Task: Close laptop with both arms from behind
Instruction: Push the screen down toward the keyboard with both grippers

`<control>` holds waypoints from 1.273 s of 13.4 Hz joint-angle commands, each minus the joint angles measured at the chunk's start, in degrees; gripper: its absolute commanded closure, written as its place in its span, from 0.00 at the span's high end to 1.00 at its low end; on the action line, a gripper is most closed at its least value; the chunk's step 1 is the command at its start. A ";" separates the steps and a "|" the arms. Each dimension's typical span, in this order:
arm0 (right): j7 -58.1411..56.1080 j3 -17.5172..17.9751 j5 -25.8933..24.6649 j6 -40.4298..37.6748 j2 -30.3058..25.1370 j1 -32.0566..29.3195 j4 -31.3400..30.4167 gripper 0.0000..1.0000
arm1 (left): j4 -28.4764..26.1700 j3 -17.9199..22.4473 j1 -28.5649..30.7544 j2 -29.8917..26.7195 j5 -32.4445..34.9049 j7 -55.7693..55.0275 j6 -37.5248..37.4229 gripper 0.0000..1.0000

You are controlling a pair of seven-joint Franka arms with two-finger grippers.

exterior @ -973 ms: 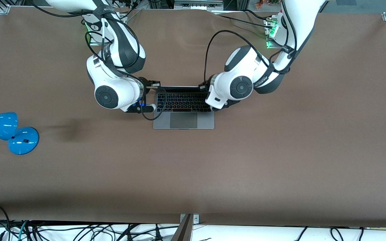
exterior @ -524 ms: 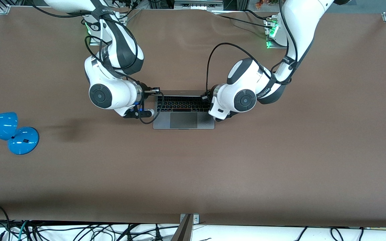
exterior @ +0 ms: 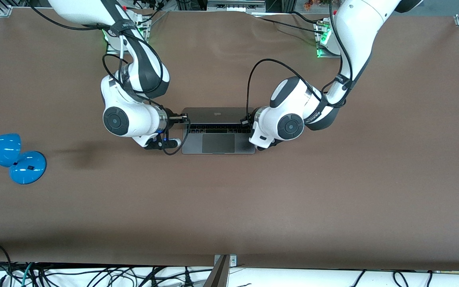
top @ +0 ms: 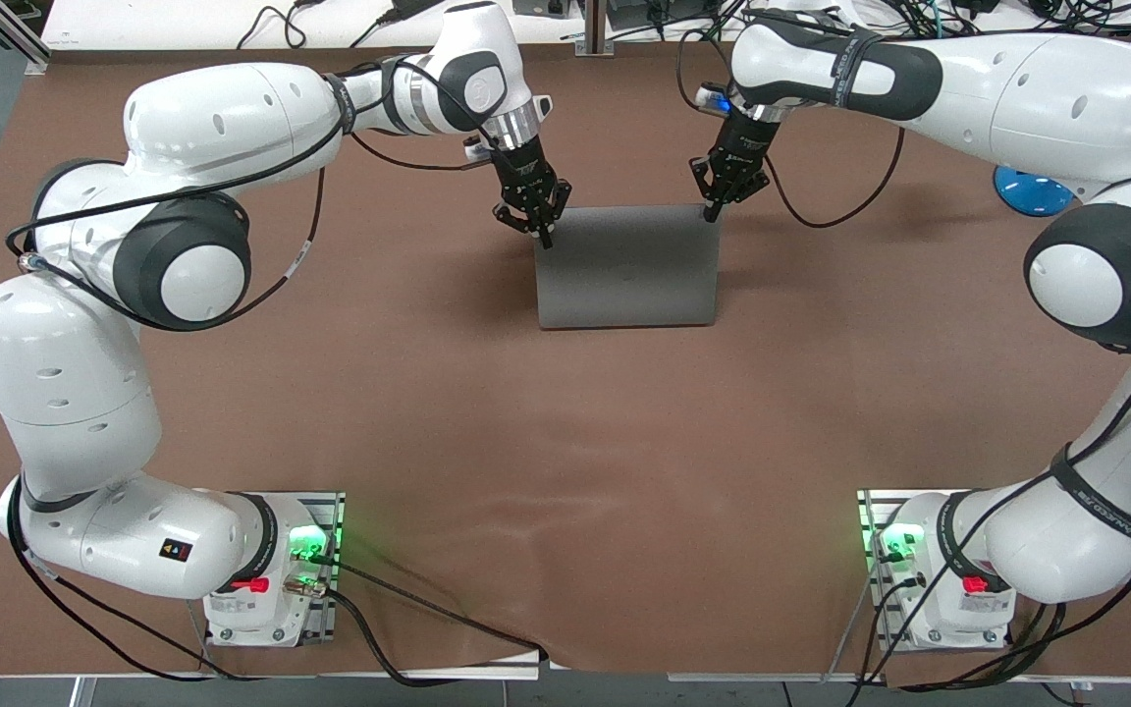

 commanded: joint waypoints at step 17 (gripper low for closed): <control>-8.53 -0.30 0.78 5.92 11.75 0.06 9.06 0.03 | 3.92 1.74 -0.91 6.86 2.62 1.62 5.75 0.00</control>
